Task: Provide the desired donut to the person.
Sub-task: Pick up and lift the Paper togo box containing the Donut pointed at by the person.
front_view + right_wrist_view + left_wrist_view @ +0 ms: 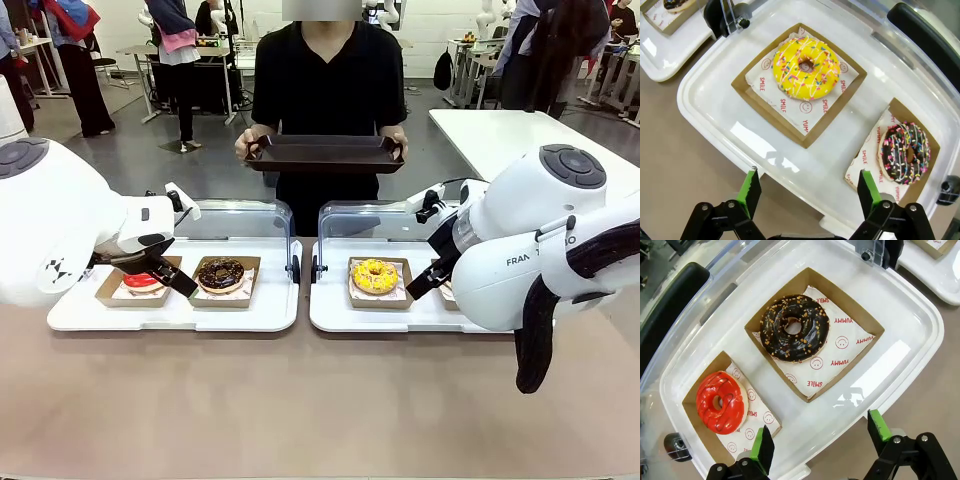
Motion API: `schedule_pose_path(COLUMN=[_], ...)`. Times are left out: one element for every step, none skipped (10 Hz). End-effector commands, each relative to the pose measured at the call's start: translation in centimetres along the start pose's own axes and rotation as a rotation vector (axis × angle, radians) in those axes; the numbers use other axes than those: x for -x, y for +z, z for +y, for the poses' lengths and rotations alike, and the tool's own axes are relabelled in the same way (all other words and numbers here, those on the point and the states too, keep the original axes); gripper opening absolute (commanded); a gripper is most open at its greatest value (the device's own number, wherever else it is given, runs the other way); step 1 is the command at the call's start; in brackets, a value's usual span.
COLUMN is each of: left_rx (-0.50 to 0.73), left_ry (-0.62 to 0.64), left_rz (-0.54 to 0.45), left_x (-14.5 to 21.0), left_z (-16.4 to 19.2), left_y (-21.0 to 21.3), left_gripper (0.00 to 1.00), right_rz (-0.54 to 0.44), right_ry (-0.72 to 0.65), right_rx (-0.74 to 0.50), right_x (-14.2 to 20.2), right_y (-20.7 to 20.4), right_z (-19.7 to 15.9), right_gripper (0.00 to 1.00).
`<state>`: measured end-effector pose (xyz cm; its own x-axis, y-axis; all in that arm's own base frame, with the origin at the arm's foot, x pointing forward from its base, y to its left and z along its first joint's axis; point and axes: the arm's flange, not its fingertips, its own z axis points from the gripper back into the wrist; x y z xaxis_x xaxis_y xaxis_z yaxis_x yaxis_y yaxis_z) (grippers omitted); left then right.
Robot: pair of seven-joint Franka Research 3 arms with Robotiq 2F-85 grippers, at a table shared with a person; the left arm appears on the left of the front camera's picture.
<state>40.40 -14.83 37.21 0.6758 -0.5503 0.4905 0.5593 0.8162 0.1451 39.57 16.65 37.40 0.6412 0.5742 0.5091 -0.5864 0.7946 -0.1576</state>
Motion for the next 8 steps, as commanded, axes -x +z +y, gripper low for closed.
schedule_pose_path(left_rx=[0.000, 0.000, 0.000, 0.000, 0.000, 0.000, -0.019, -0.050], left_ry=[0.000, 0.000, 0.000, 0.000, 0.000, 0.000, -0.040, -0.067], left_rz=[0.000, 0.000, 0.000, 0.000, 0.000, 0.000, -0.010, -0.039], left_x=[0.0, 0.0, 0.0, 0.0, 0.0, 0.0, -1.2, -3.2], left_z=[0.0, 0.0, 0.0, 0.0, 0.0, 0.0, 0.3, 0.8], left_y=[0.0, 0.0, 0.0, 0.0, 0.0, 0.0, 3.5, 8.4], left_gripper=[1.00, 1.00, 1.00, 1.00, 1.00, 1.00, 1.00, 1.00], right_rz=[0.000, 0.000, 0.000, 0.000, 0.000, 0.000, -0.033, -0.063], right_ry=[0.000, 0.000, 0.000, 0.000, 0.000, 0.000, 0.032, 0.006], right_rx=[0.000, 0.000, 0.000, 0.000, 0.000, 0.000, -0.008, 0.028], right_x=[0.0, 0.0, 0.0, 0.0, 0.0, 0.0, -1.9, -4.2], right_y=[0.0, 0.0, 0.0, 0.0, 0.0, 0.0, 3.7, 8.8], right_z=[0.0, 0.0, 0.0, 0.0, 0.0, 0.0, 0.2, -0.6], right_gripper=[1.00, 1.00, 1.00, 1.00, 1.00, 1.00, 1.00, 1.00])
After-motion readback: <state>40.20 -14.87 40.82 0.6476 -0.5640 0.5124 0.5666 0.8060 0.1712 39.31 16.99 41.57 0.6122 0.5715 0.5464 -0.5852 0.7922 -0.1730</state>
